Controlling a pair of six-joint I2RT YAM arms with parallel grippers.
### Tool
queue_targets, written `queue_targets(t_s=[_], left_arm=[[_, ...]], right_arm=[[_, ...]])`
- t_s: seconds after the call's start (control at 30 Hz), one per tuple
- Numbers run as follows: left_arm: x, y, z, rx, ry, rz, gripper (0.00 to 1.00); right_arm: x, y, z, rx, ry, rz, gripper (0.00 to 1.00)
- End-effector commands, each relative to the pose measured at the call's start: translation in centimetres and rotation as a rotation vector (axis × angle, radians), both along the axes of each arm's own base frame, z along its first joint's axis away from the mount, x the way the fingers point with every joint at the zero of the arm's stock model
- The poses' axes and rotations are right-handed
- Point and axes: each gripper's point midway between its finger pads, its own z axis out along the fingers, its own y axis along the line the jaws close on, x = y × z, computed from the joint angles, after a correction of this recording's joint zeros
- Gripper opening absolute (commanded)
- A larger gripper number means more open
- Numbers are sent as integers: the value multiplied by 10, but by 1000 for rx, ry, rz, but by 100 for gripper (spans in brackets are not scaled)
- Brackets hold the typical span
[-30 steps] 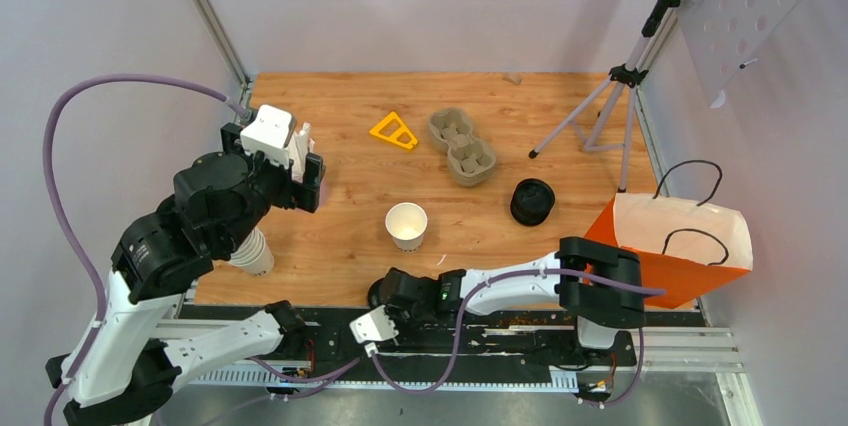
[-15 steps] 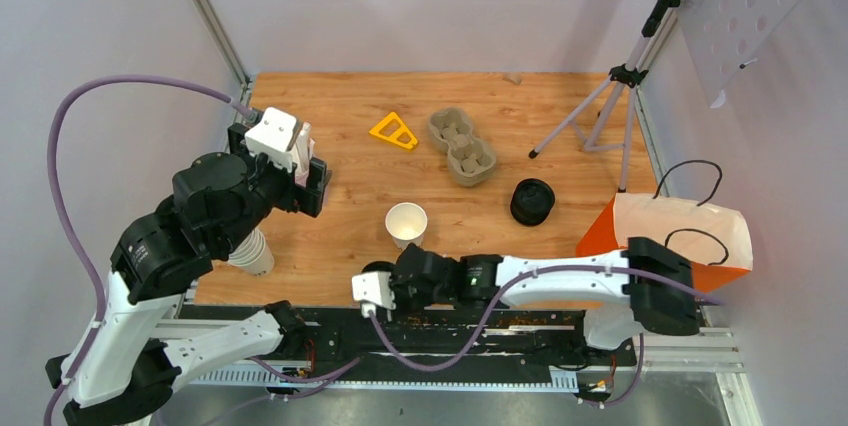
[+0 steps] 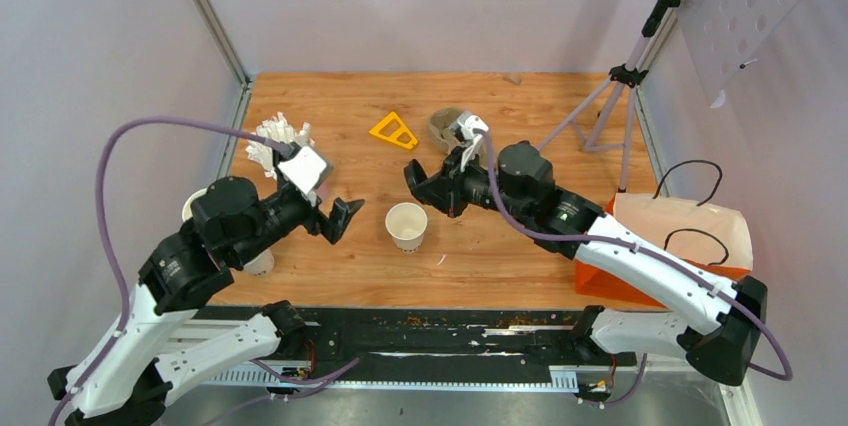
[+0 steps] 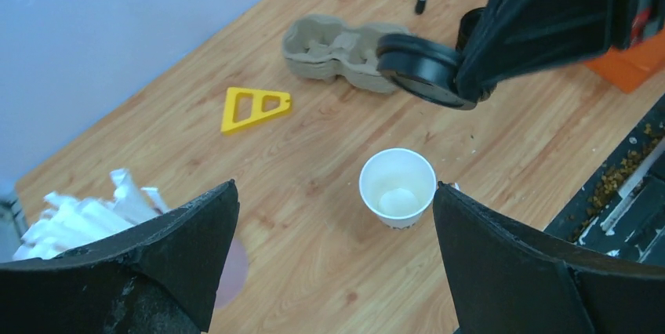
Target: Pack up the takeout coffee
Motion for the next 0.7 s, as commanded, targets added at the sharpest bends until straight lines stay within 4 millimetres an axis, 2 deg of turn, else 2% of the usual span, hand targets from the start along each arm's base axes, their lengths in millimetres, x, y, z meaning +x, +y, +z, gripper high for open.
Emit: queue_targets(t_s=[0.0, 0.1, 0.23, 0.67], left_arm=[[-6, -31, 28, -132, -242, -186, 100], [-17, -44, 27, -174, -310, -286, 100], [-20, -54, 19, -183, -336, -336, 100], [-11, -80, 13, -178, -356, -409, 100]], right_arm=[[-32, 3, 73, 331, 141, 107, 0], [-41, -2, 90, 465, 180, 131, 0], [-52, -4, 108, 583, 200, 188, 0], [-61, 0, 103, 532, 233, 228, 0]])
